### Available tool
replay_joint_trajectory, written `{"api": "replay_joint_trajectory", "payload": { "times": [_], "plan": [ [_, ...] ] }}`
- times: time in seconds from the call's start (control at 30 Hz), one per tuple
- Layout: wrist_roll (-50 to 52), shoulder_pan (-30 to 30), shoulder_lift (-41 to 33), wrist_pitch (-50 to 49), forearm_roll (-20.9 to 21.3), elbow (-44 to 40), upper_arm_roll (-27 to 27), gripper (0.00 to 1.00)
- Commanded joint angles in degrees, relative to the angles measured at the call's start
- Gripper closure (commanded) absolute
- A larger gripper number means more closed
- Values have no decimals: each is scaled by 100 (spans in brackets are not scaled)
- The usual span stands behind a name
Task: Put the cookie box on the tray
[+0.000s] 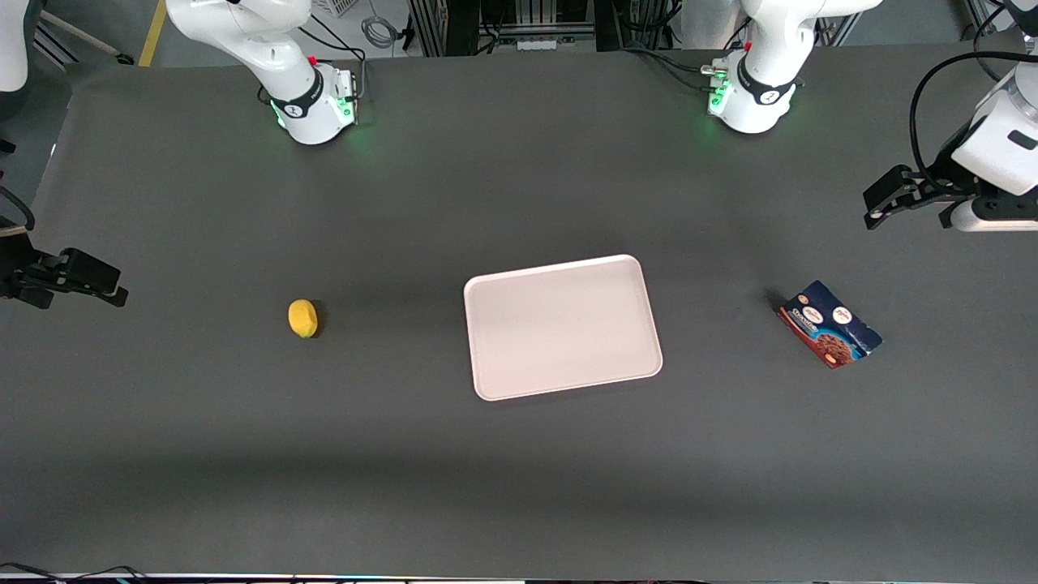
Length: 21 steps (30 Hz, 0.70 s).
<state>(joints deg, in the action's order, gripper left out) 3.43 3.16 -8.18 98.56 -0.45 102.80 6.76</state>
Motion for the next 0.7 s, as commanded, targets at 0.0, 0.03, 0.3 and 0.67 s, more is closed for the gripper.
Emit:
{"api": "replay_joint_trajectory", "payload": {
  "times": [0.0,0.03,0.3,0.67],
  "plan": [
    [113,-26,-87,58,-8,82,-26,0],
    [183,-26,-87,58,-8,82,-35,0],
    [1272,-8,-8,128,-25,91,-157,0],
    [2301,-34,316,278,-43,91,-562,0]
  ]
}}
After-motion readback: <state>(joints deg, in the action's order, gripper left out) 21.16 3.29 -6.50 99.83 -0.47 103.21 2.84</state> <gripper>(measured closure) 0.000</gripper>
